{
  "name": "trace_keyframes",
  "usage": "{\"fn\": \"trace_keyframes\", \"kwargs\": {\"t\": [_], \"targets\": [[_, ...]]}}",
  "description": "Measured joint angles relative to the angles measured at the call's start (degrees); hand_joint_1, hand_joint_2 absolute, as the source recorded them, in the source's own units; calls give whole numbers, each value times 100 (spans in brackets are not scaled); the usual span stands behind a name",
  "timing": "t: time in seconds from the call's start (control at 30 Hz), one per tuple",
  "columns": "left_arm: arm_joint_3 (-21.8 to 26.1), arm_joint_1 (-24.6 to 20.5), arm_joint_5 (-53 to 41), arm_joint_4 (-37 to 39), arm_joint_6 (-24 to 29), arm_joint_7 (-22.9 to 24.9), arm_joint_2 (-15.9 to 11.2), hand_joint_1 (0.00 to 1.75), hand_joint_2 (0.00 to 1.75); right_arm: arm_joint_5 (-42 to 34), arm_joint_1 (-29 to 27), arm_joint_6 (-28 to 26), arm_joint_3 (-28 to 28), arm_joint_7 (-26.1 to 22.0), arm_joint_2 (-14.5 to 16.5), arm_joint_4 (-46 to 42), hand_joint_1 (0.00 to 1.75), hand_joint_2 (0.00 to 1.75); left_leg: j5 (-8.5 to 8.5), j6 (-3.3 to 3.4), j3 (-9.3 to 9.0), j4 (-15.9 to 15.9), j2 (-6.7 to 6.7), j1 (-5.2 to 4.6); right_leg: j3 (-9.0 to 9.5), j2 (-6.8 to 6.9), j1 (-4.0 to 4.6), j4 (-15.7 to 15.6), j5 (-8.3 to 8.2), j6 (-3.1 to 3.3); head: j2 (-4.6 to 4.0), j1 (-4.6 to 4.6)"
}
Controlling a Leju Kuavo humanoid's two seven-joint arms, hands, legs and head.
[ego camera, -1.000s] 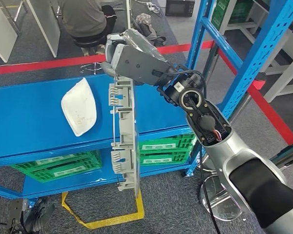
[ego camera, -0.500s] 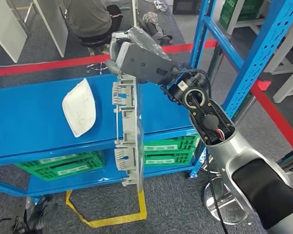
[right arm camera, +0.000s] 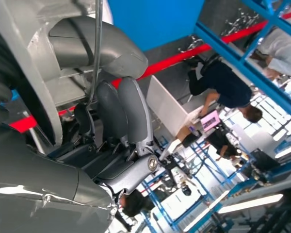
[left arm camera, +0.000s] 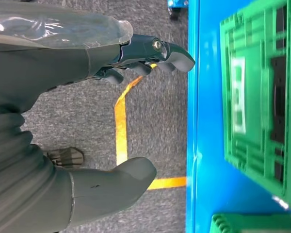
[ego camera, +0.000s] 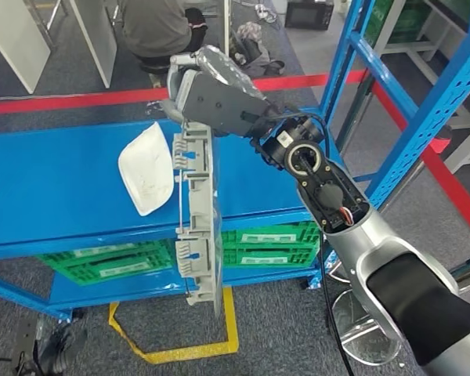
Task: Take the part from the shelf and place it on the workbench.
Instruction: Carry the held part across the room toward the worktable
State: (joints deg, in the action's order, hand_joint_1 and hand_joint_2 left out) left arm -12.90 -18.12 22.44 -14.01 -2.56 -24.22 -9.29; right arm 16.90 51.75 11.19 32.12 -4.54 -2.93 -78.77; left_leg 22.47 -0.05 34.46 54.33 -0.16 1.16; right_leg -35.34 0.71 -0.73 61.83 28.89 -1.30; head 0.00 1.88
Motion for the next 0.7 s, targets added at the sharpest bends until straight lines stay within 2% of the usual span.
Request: {"fn": "trace_keyframes", "kwargs": {"t": [0.07,0.1,0.13,0.17,0.23,0.27,0.3,0.33,0.4,0.47,0.53,0.57,0.6,0.63,0.67,0.7], "targets": [[1,2,-1,0,-1,1,6,0,175,-1,-17,-3,1,2,0,3,175,175,6,25,-2,2,-51,-13,-382,-34,0,839,348,-12,0,57],[1,6,-1,0,-1,4,10,0,175,0,-31,-2,2,4,-1,4,175,175,9,28,-5,5,-85,-19,-507,-41,1,1093,403,-11,0,77],[1,9,-2,0,-2,7,14,0,175,1,-42,-2,3,7,-1,5,175,175,11,29,-10,8,-124,-25,-533,-47,2,1117,341,0,0,93],[1,9,-2,0,-2,10,16,0,175,1,-48,-3,3,8,-1,5,175,175,14,26,-18,13,-167,-28,-445,-59,4,900,174,19,0,110],[1,4,-3,0,-2,12,23,0,175,0,-44,-4,2,8,-2,5,175,175,26,7,-32,25,-246,-33,-77,-182,11,82,-254,79,0,143],[1,0,-3,0,-2,12,27,0,175,0,-38,-4,1,7,-1,5,175,175,28,-10,-24,33,-284,-35,95,-254,15,-275,-380,103,0,144],[1,-1,-3,0,-2,12,31,0,175,1,-38,-4,1,7,-2,5,175,175,22,-36,-8,36,-317,-30,201,-312,23,-495,-433,119,0,148],[1,4,-3,0,-2,13,34,0,175,1,-39,-4,2,7,-2,6,175,175,9,-65,12,31,-349,-23,248,-334,31,-581,-420,130,0,151],[1,23,-4,0,-2,13,33,0,175,2,-38,-5,3,8,-1,5,175,175,-10,-130,35,14,-385,-11,280,-264,24,-646,-434,163,0,164],[1,23,-5,0,-2,13,22,0,175,2,-27,-7,4,7,2,3,175,175,134,-187,140,231,-269,-19,317,-183,-7,-713,-470,224,0,121],[1,12,-3,0,2,13,12,0,175,2,-26,-8,5,7,2,3,175,175,472,-241,471,920,-106,-14,332,-99,-13,-739,-483,260,0,33],[1,13,-3,0,3,13,12,0,175,2,-31,-8,5,7,2,4,175,175,628,-266,676,1328,-69,-9,329,-56,-10,-738,-482,264,0,-6],[1,22,-2,0,4,13,15,0,175,2,-38,-7,7,8,2,6,175,175,703,-283,823,1609,-50,-3,327,-16,-8,-737,-480,265,0,-33],[1,30,-3,0,4,13,17,0,175,1,-43,-7,8,8,2,8,175,175,676,-294,872,1686,-35,0,325,25,-8,-735,-478,265,0,-56],[1,34,-3,0,4,13,16,0,175,1,-45,-7,8,8,2,8,175,175,545,-296,795,1513,-16,2,325,62,-9,-731,-474,259,0,-75],[1,34,-3,0,4,13,11,0,175,0,-43,-7,8,7,2,7,175,175,347,-292,602,1131,23,4,328,97,-9,-725,-467,248,0,-88]]}}
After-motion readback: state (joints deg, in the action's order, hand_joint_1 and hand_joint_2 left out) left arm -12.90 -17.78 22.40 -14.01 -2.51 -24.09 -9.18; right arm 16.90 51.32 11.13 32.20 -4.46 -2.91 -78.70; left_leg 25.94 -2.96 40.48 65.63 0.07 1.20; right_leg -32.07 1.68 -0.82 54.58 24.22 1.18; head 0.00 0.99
